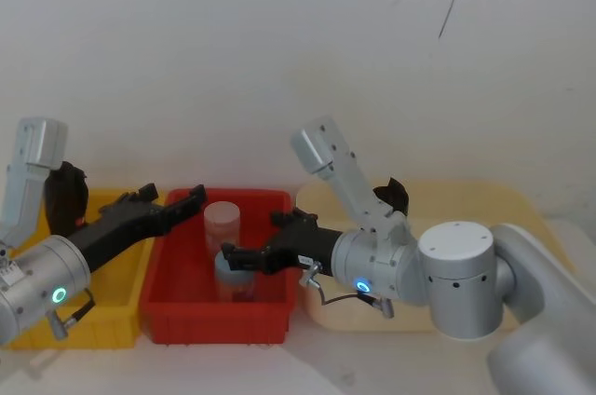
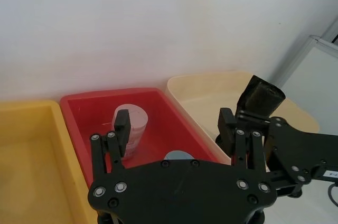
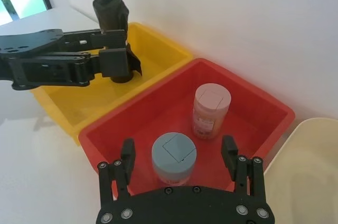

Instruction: Pick up the garbage bag with the one hand and transfer it to the other hand.

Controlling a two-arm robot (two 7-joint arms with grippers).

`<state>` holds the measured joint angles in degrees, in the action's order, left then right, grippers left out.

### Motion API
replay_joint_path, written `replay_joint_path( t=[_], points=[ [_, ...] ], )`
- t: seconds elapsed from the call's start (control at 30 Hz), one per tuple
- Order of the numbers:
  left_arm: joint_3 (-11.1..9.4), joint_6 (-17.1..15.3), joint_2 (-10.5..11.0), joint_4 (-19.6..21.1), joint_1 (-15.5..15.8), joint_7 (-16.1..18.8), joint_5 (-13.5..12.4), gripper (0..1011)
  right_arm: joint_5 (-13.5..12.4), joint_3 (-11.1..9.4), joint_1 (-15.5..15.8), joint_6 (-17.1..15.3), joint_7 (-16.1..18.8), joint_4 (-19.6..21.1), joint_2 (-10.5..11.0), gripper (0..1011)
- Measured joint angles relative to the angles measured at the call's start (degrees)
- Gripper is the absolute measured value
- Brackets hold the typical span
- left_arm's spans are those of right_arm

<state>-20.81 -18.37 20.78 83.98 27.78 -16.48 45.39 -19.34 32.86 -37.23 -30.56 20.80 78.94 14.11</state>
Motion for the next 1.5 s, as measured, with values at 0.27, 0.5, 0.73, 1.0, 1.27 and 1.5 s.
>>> replay_joint_path(
  t=[0.27,0.5,0.73,1.0,1.27,1.5],
  points=[
    [0.00,0.00,0.00,0.00,0.00,0.00,0.00,1002,0.50,-0.09,-0.44,0.09,-0.46,-2.20,-1.23,1001],
    [0.00,0.00,0.00,0.00,0.00,0.00,0.00,1002,0.86,-0.23,-0.84,0.34,-0.77,-3.95,-2.17,1001],
    [0.00,0.00,0.00,0.00,0.00,0.00,0.00,1002,1.15,-0.28,-1.34,0.60,-0.89,-5.68,-3.31,1001],
    [0.00,0.00,0.00,0.00,0.00,0.00,0.00,1002,1.46,-0.22,-1.60,0.55,-0.89,-7.35,-4.50,1001],
    [0.00,-0.01,0.00,0.00,0.00,0.00,0.00,1001,1.82,-0.03,-1.55,0.23,-0.87,-8.29,-5.32,1001],
    [0.00,-0.01,0.00,0.00,0.00,0.00,0.00,1002,2.21,0.14,-1.48,0.09,-0.85,-9.10,-6.06,1001]
  ],
)
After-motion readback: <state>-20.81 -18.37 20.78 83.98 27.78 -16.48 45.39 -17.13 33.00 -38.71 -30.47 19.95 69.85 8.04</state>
